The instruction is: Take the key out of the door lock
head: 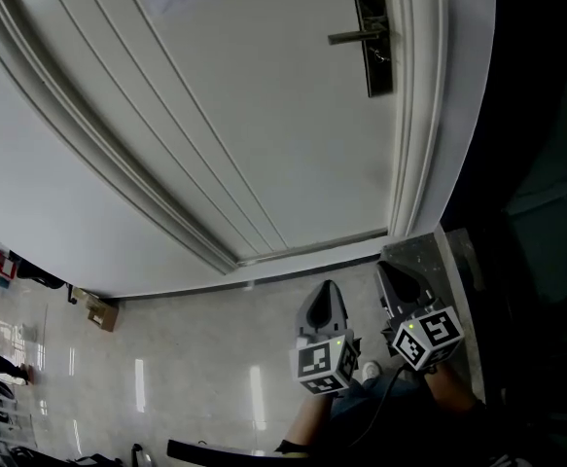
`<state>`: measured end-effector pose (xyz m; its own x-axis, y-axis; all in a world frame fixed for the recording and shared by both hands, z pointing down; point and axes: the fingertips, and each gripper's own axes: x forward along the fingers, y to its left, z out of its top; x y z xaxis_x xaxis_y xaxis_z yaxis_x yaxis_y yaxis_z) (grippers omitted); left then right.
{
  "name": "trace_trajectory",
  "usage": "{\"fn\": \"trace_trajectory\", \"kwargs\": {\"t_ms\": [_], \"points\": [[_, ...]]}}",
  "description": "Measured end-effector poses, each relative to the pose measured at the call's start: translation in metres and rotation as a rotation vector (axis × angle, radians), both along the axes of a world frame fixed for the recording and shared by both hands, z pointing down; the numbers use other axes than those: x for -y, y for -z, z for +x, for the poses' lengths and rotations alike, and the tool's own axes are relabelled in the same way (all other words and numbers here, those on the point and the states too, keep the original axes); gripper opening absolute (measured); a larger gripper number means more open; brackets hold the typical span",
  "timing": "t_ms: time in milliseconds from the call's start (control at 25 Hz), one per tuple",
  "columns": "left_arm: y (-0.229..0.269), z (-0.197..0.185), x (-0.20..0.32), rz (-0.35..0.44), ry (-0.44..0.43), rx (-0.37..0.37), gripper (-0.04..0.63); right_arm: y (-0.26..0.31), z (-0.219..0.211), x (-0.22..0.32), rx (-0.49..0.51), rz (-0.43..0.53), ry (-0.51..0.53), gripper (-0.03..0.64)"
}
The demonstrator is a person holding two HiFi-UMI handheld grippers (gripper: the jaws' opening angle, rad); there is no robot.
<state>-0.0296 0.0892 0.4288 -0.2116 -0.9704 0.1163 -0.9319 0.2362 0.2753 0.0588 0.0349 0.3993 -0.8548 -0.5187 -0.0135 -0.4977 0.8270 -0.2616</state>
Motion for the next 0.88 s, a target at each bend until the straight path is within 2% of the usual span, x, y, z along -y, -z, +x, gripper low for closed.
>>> {"fn": "trace_trajectory", "kwargs": {"t_ms": [240, 400, 880], "points": [[-0.011, -0.022, 0.019, -0.022, 0.035, -0.009, 0.0, -0.012, -0.019, 0.025, -0.022, -0.006, 0.014, 0.002], [-0.011, -0.047, 0.049, -0.015, 0.038, -0.014, 0.0, -0.01, -0.046, 0.051, -0.028, 0.008, 0.026, 0.002], [0.008, -0.125, 0.159, 0.021, -0.053, -0.003, 0.0, 0.005, -0.119, 0.15, -0.028, 0.048, -0.055, 0.002]]}}
